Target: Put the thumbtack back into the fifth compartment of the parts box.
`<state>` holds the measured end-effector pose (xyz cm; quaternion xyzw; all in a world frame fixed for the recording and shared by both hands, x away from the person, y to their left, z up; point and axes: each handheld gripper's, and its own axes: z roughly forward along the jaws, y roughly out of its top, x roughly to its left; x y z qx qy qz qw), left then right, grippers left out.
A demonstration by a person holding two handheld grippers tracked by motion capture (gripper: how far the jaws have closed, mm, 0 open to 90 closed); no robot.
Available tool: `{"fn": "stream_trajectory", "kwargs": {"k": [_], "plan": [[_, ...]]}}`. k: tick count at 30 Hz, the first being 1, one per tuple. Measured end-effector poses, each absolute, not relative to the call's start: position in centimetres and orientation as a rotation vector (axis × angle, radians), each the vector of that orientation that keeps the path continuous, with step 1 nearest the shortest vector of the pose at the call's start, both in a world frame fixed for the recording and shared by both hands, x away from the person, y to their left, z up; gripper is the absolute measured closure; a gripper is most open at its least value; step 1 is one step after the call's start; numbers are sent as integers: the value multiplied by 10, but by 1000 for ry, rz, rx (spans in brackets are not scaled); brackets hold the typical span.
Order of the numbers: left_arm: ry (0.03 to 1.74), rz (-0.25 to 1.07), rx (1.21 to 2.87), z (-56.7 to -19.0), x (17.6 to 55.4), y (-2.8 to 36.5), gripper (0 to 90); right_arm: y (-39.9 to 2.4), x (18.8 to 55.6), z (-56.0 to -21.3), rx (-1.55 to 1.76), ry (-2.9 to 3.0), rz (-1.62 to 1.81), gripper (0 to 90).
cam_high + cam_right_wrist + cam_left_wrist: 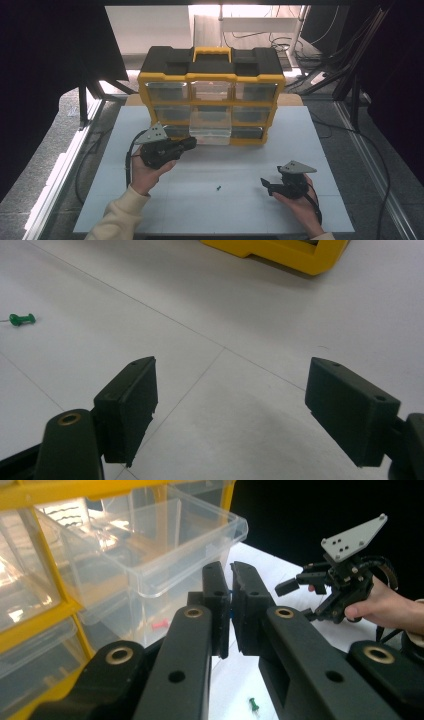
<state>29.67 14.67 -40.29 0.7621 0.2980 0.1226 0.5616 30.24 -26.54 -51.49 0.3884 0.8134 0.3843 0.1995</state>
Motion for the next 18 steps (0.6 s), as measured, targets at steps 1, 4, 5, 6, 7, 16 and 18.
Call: {"fn": "stream_trajectory", "kwargs": {"k": [1, 4, 5, 6, 7, 16, 18], "plan": [[702, 289, 1795, -403, 297, 147, 854, -265, 302, -515, 1089, 2275, 1075, 216], [698, 296, 1790, -399, 299, 146, 854, -265, 302, -515, 1085, 2274, 1075, 216], [694, 301, 1790, -397, 300, 145, 854, -265, 302, -515, 1087, 2274, 1076, 216], [695, 302, 1785, -395, 300, 145, 854, -265, 302, -515, 1087, 2271, 1072, 216], [689, 305, 1785, -392, 302, 144, 854, -266, 302, -515, 1087, 2273, 1077, 216], [681, 323, 1777, -381, 309, 139, 853, -266, 302, -514, 1088, 2267, 1080, 215], [681, 327, 1775, -379, 311, 138, 853, -266, 302, -514, 1088, 2267, 1080, 215]]}}
